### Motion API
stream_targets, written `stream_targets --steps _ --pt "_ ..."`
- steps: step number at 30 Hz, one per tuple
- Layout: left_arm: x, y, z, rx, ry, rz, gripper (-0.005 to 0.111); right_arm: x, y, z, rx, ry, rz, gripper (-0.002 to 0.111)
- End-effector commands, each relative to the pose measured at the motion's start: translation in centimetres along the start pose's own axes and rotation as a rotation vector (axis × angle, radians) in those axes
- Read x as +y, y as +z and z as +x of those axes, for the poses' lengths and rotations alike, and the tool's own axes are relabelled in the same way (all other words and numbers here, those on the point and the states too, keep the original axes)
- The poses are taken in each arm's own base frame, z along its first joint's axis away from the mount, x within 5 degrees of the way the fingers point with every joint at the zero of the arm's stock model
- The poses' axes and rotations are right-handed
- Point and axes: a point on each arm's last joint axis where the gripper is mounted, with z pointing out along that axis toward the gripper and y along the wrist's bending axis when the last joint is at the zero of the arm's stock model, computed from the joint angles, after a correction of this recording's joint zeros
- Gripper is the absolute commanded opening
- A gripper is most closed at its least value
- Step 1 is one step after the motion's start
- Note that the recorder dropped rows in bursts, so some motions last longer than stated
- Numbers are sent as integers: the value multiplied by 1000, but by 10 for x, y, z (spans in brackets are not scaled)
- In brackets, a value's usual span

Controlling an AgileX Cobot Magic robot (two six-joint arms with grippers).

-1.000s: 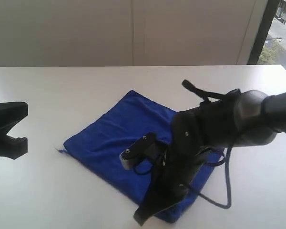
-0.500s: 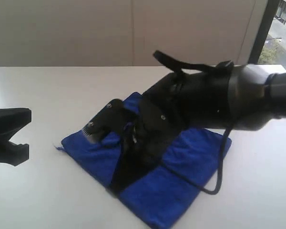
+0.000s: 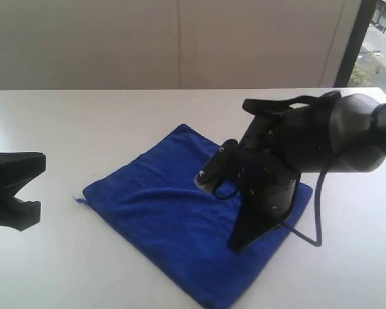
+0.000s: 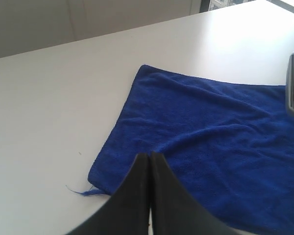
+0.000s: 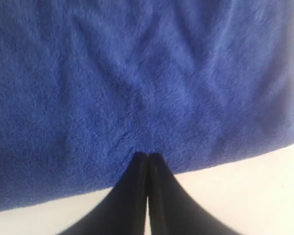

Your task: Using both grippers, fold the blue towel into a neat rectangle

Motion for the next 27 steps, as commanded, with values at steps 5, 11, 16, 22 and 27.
stream_targets --steps 5,11,16,22,27 --pt "-2 -1 2 8 -13 14 0 17 20 11 86 57 -108 0" --pt "-2 -1 2 8 -13 14 0 36 15 8 67 -4 -185 0" --pt "-2 -1 2 8 -13 14 0 58 8 4 42 -33 -221 0" --pt "-2 -1 2 8 -13 14 0 87 -2 2 21 -89 -270 0" --pt "-2 -1 2 6 -14 13 0 103 -7 0 -15 -112 -295 0"
